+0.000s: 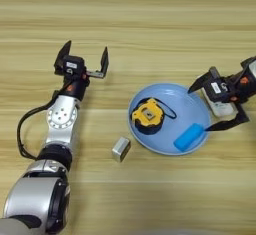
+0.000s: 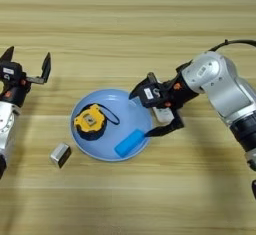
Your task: Move the objects on the table
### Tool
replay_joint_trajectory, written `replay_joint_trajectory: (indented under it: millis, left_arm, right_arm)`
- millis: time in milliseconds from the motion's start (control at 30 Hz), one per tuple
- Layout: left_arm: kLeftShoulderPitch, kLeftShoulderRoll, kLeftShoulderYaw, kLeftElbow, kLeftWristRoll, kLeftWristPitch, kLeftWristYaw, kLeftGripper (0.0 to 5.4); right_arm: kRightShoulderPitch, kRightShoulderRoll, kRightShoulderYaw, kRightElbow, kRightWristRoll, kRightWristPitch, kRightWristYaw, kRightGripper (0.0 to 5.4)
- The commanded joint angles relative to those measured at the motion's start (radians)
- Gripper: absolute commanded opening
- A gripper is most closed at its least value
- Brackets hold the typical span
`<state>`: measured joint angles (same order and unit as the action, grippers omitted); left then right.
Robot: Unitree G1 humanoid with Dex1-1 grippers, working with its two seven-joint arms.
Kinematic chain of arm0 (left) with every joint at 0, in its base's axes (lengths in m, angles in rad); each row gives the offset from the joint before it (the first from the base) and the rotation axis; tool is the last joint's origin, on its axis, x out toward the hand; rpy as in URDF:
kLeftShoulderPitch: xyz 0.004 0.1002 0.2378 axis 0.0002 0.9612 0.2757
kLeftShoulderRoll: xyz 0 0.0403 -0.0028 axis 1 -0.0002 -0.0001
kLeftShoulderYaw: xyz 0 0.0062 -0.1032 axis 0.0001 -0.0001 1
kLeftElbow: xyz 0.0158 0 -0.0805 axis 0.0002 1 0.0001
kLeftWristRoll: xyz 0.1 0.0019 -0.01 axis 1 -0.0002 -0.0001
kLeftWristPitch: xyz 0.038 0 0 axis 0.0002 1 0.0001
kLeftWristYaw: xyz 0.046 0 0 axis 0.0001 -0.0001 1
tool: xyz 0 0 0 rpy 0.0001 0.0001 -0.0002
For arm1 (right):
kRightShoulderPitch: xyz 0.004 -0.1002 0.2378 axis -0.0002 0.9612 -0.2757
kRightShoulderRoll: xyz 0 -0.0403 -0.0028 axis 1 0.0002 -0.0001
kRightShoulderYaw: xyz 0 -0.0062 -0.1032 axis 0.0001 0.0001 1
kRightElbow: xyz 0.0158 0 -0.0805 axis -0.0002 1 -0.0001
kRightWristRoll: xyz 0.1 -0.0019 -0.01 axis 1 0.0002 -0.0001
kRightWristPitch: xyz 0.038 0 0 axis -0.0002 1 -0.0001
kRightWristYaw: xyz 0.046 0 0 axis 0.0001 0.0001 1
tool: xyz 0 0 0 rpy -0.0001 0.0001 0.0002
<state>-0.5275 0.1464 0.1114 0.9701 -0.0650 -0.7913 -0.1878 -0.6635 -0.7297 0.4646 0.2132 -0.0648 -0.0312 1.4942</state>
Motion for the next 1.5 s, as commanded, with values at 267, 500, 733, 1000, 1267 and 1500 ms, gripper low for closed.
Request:
replay_joint_trajectory:
  millis: [267, 500, 733, 1000, 1267, 1500]
  left_arm:
    - [0.003, -0.002, -0.005, -0.016, 0.01, 0.005, -0.001, 5.4]
    - [0.009, -0.003, -0.006, -0.024, 0.011, 0.005, -0.001, 5.4]
    - [0.015, -0.004, -0.008, -0.033, 0.011, 0.004, -0.003, 5.4]
    - [0.02, -0.005, -0.01, -0.041, 0.012, 0.006, -0.004, 5.4]
    - [0.019, -0.005, -0.011, -0.039, 0.011, 0.006, -0.005, 5.4]
    - [0.017, -0.004, -0.011, -0.035, 0.01, 0.005, -0.006, 5.4]
  right_arm:
    - [-0.019, 0.093, 0.025, 0.133, -0.023, -0.032, -0.008, 5.37]
    - [-0.013, 0.129, 0.019, 0.177, -0.03, -0.033, -0.025, 5.37]
    - [-0.014, 0.145, 0.041, 0.241, -0.077, -0.06, -0.06, 5.23]
    - [-0.014, 0.153, 0.058, 0.294, -0.131, -0.122, -0.086, 4.37]
    - [-0.007, 0.162, 0.062, 0.293, -0.138, -0.13, -0.091, 3.53]
    - [-0.003, 0.173, 0.057, 0.279, -0.128, -0.124, -0.088, 2.84]
